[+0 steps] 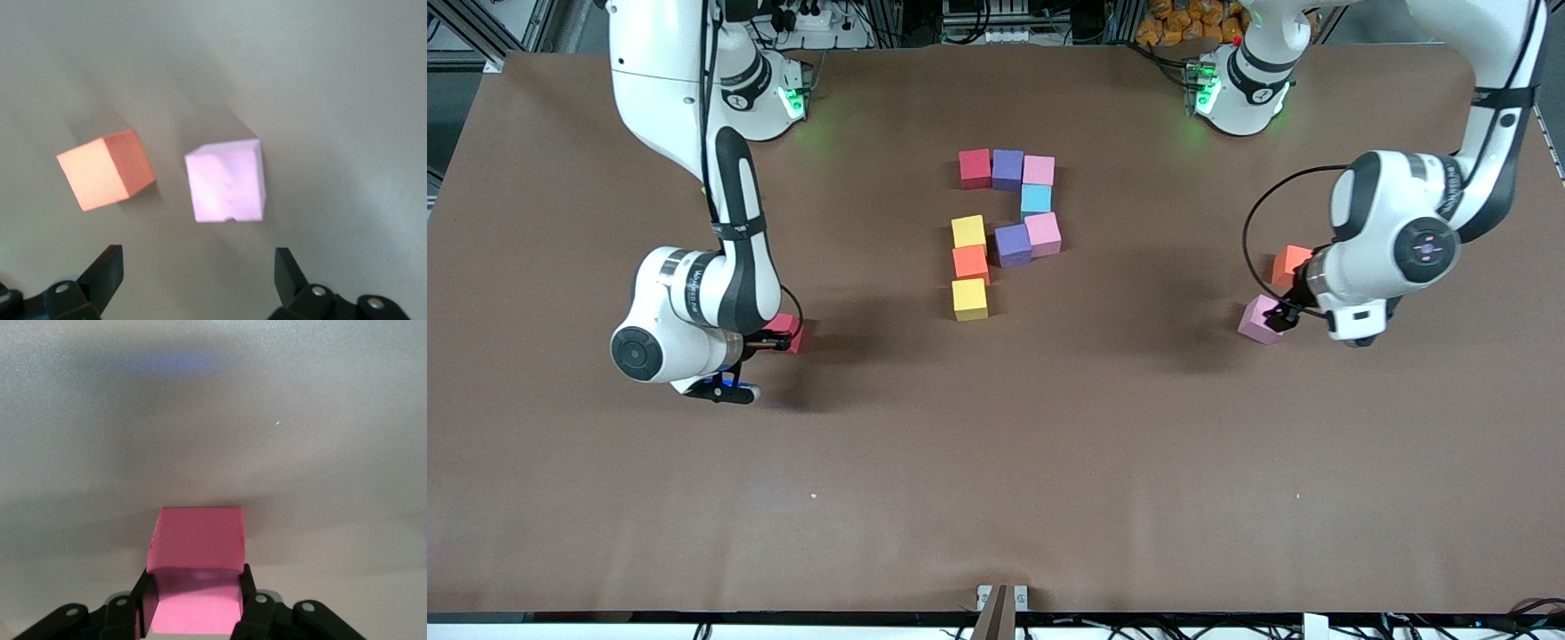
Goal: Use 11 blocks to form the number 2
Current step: 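Grasp the lavender cube with the left gripper while the right gripper carries pink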
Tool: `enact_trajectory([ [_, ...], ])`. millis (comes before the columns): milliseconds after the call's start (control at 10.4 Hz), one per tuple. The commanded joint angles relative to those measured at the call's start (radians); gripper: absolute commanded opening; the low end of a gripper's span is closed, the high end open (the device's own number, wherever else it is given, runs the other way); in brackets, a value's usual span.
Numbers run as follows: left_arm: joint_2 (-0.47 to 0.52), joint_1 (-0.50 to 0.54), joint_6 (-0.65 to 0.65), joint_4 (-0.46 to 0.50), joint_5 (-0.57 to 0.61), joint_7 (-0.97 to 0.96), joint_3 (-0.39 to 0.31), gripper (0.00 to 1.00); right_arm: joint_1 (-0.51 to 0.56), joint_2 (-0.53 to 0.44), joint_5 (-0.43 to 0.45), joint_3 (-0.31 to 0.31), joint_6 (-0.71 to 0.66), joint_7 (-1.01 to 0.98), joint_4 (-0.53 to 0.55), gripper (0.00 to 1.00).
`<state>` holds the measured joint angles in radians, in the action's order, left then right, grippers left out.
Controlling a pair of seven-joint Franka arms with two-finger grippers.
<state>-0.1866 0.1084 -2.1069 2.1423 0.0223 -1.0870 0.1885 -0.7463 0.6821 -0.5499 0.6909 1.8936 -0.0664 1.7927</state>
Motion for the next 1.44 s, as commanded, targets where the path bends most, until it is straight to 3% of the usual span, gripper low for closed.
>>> enact_trajectory([
  [0, 0.015, 0.049, -0.068, 0.05, -0.056, -0.019, 0.013, 1.0, -0.002, 0.0, -0.018, -0.001, 0.007, -0.015, 0.014, 0.32],
  [577, -0.086, 0.037, -0.27, 0.065, -0.05, -0.177, 0.006, 1.0, 0.001, -0.009, -0.019, -0.001, -0.072, 0.013, -0.033, 0.31],
  [962, -0.195, 0.033, -0.32, 0.054, 0.103, -0.272, 0.009, 1.0, 0.004, -0.015, -0.022, -0.001, -0.174, 0.083, -0.105, 0.31],
  [1347, -0.235, 0.016, -0.32, 0.056, 0.148, -0.284, 0.011, 1.0, -0.047, -0.016, -0.142, -0.002, -0.316, 0.348, -0.206, 0.31],
])
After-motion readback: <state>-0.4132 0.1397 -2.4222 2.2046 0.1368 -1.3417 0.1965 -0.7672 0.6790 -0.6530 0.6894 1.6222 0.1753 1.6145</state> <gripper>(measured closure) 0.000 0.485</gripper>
